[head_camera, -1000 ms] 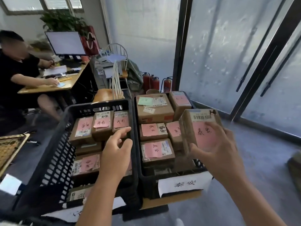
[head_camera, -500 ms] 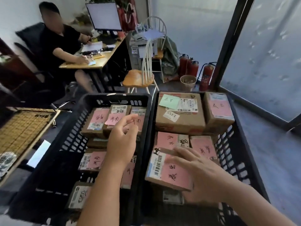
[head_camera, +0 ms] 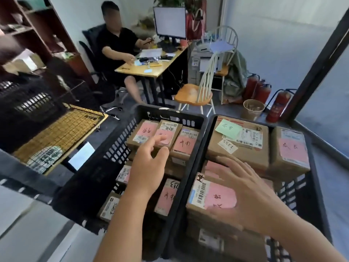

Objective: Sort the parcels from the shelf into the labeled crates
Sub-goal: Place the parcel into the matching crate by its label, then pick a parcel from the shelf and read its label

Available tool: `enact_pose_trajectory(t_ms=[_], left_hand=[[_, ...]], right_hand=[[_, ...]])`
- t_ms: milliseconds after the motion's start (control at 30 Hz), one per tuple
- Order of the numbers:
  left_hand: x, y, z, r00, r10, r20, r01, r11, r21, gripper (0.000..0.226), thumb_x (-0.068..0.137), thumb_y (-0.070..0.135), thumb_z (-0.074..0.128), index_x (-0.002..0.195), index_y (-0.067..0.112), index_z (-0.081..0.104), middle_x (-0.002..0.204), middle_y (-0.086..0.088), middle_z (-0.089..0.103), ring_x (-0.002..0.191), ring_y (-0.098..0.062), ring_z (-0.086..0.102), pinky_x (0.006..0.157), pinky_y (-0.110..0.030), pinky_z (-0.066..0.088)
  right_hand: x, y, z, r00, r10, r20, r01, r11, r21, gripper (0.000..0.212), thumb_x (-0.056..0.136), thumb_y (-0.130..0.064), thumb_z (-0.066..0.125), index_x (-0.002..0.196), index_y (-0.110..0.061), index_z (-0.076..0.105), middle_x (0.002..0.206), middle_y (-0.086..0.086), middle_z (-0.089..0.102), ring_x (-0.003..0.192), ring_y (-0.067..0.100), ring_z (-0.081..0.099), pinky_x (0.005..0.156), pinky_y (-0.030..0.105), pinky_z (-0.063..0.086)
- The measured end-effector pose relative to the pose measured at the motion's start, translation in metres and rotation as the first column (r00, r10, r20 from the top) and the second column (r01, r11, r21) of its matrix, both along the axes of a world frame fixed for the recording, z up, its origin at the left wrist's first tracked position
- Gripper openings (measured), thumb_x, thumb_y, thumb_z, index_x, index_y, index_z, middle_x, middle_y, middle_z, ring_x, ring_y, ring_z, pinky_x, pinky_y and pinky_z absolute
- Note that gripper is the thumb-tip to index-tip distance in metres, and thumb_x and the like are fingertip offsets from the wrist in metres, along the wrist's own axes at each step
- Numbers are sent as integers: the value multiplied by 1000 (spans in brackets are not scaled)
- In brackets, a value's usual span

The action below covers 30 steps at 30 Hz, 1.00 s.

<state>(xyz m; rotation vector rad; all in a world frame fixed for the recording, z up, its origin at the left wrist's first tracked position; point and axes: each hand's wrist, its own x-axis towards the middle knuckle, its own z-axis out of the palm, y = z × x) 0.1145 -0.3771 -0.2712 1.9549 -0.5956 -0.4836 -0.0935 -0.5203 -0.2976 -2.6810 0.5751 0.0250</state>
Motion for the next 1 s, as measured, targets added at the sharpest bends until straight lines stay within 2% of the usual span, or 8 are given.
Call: enact_pose_trajectory(t_ms=[100,200,300,400,533,633,733,1000], left_hand=[[-1,34,16,993,23,119,-21,1000,-15,36,102,30,59,133,48,60,143,20,53,135,-5,47,97,-23,40],[0,92,31,971,67,228,-68,998,-3,38,99,37,61,134,51,56,136,21,53,130,-6,53,102,-30,47],[2,168,43,926,132,355,-150,988,22,44,94,47,59,138,52,53,130,28,49,123,2,49,96,-22,45],[-1,264,50,860,233,454,-282,958,43,54,88,55,56,141,47,54,138,23,53,131,-3,49,109,-29,42],[-30,422,55,762,417,496,-499,866,37,60,84,59,58,142,44,56,142,23,53,130,5,46,107,-18,34],[-74,545,52,646,575,502,-690,722,61,52,94,49,66,144,49,52,148,25,48,137,2,43,108,-22,34],[-133,660,53,471,717,515,-853,519,58,52,96,53,62,146,51,49,155,23,45,146,-4,41,120,-35,38],[-310,852,58,-74,871,485,-996,-88,6,57,93,52,58,149,48,49,159,14,44,149,-11,40,117,-36,38]], right_hand=[[37,24,36,990,21,137,-11,997,-78,89,78,-88,47,154,-58,12,166,-22,12,157,6,1,129,42,15],[75,74,64,967,84,240,-70,995,-64,85,83,-79,56,155,-52,21,164,-20,18,155,9,9,126,40,18],[107,142,83,925,167,341,-160,986,-50,81,83,-75,55,154,-46,31,159,-17,29,152,10,18,126,41,25],[129,224,93,892,252,374,-257,966,-38,78,84,-75,55,153,-47,32,158,-16,32,151,12,21,123,44,30],[145,354,96,829,402,390,-442,897,16,76,88,-72,60,154,-50,29,160,-18,30,151,11,23,120,41,33],[148,463,95,738,522,428,-592,805,40,79,84,-72,58,154,-49,30,161,-17,31,149,10,27,117,40,35],[138,579,93,605,669,433,-751,660,29,79,83,-71,56,155,-48,31,160,-16,33,149,10,27,118,40,36],[74,844,97,82,906,416,-994,106,-36,76,86,-70,59,153,-49,31,161,-16,32,151,12,28,119,44,37]])
